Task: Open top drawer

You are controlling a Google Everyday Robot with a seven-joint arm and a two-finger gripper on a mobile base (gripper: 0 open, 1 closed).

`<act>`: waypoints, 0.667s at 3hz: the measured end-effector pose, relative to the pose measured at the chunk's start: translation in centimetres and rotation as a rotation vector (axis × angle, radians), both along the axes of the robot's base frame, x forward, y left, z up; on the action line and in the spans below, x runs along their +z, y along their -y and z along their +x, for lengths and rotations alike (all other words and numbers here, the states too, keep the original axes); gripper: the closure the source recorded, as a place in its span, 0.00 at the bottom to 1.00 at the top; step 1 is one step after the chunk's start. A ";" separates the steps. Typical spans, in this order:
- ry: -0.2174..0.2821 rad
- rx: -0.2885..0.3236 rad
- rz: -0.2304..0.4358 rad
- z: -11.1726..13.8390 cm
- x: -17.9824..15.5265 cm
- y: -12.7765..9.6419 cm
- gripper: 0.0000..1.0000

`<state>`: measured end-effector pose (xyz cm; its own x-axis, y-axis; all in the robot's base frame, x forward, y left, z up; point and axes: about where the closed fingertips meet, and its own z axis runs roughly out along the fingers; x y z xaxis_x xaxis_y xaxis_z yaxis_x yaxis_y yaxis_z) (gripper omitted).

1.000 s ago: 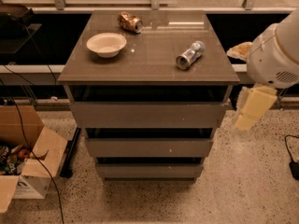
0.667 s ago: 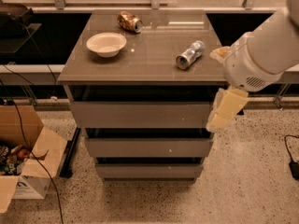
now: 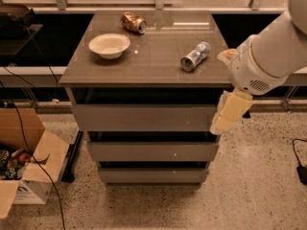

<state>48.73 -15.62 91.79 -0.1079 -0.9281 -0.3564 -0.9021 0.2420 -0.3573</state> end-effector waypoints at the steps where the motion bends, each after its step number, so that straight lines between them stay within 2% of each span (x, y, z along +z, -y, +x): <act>1: -0.014 -0.037 0.026 1.1 -2.5 -1.6 0.00; 2: -0.022 -0.091 0.061 2.3 -6.5 -2.7 0.00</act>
Offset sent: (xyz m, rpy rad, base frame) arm 0.0325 0.0374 -0.0941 0.0766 0.0252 -0.1356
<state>50.98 -12.96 85.26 -0.1990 -0.8907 -0.4087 -0.8827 0.3440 -0.3200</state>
